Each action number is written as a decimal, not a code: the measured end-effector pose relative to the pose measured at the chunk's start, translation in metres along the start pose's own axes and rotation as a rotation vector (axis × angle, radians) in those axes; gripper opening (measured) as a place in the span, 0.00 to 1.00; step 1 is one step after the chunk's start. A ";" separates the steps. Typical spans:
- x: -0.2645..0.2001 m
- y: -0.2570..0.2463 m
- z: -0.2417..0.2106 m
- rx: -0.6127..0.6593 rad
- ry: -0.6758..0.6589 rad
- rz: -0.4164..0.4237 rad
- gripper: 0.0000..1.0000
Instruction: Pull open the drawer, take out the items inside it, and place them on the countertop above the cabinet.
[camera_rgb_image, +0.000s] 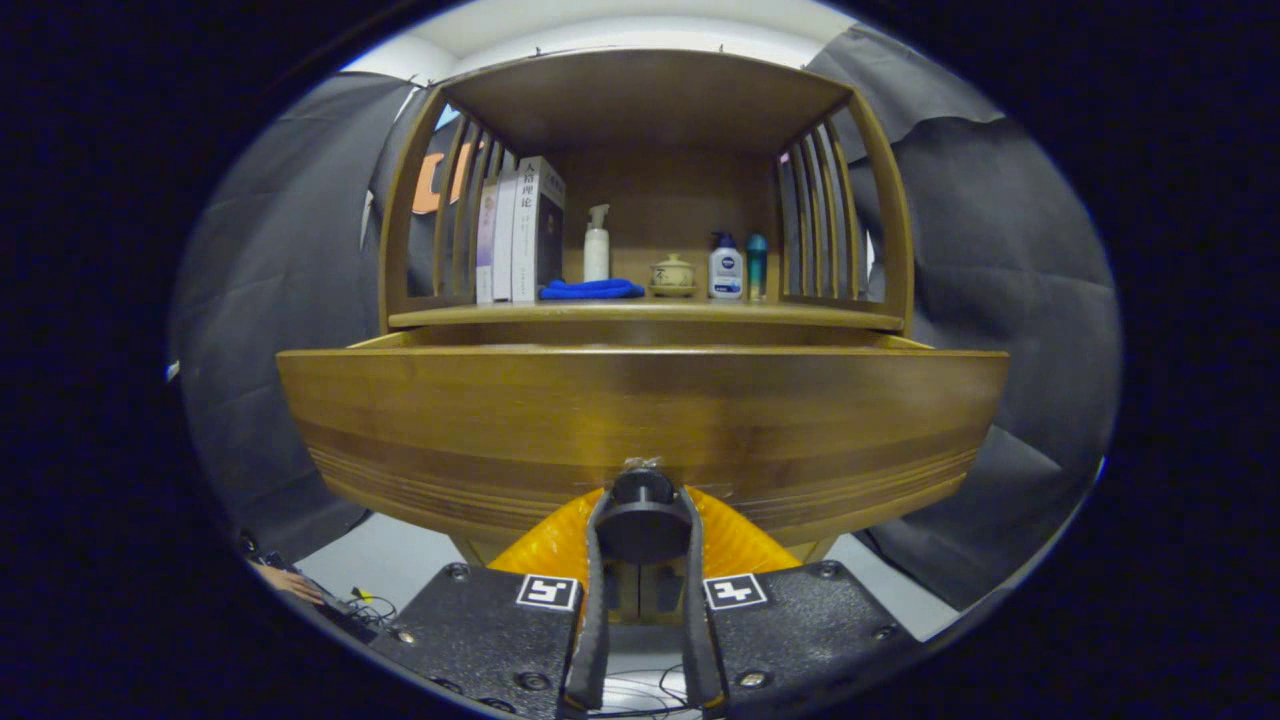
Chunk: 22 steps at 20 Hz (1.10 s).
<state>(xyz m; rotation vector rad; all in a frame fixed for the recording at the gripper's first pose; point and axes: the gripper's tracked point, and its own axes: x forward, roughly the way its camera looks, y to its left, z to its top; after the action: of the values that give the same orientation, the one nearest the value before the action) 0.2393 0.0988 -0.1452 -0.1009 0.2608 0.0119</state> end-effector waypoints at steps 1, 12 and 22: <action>0.001 0.000 0.001 -0.005 0.004 -0.001 0.33; -0.003 0.001 -0.003 -0.014 0.062 0.020 0.47; -0.052 -0.023 0.071 0.006 0.037 0.063 1.00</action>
<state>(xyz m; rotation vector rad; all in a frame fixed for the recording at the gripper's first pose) 0.2079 0.0829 -0.0617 -0.0871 0.3011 0.0719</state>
